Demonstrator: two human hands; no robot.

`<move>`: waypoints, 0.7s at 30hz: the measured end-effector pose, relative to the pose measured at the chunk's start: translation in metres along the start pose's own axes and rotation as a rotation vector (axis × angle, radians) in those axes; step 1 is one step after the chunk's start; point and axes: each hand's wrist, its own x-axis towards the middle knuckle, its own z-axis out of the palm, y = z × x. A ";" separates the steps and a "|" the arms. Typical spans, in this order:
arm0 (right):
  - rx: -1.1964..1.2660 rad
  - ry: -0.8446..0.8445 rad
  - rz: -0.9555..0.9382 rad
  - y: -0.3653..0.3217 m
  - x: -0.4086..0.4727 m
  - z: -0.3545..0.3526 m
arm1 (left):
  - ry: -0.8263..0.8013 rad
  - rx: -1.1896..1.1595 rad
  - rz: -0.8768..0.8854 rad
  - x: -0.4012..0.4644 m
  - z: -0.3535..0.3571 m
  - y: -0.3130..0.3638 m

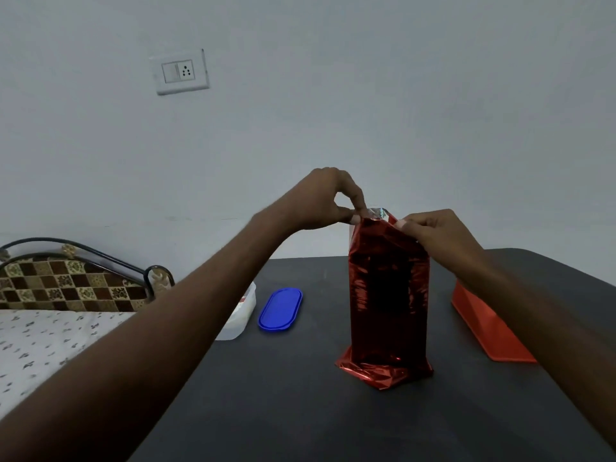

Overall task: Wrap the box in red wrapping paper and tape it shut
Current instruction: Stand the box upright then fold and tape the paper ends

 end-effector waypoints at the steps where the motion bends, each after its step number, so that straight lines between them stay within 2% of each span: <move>1: -0.014 -0.003 0.016 -0.002 0.002 0.001 | 0.035 -0.060 -0.011 -0.002 -0.002 -0.002; 3: -0.029 0.001 0.048 -0.005 0.003 0.002 | 0.179 -0.136 -0.068 -0.007 -0.002 -0.013; 5: -0.016 -0.005 0.047 -0.007 0.002 0.002 | 0.285 -0.145 -0.206 -0.011 0.007 -0.031; 8: 0.015 -0.023 0.035 -0.008 -0.001 0.000 | 0.157 -0.257 -0.366 -0.020 0.035 -0.054; 10: 0.033 -0.042 0.016 -0.009 -0.003 -0.002 | 0.110 -0.396 -0.362 -0.024 0.055 -0.055; 12: 0.053 -0.055 0.006 -0.008 -0.004 -0.004 | 0.132 -0.465 -0.318 -0.021 0.070 -0.051; 16: 0.066 -0.053 -0.020 -0.002 -0.004 -0.006 | 0.152 -0.456 -0.279 -0.010 0.078 -0.049; 21: 0.098 -0.116 -0.106 0.001 -0.004 -0.008 | 0.099 -0.372 -0.224 -0.002 0.075 -0.049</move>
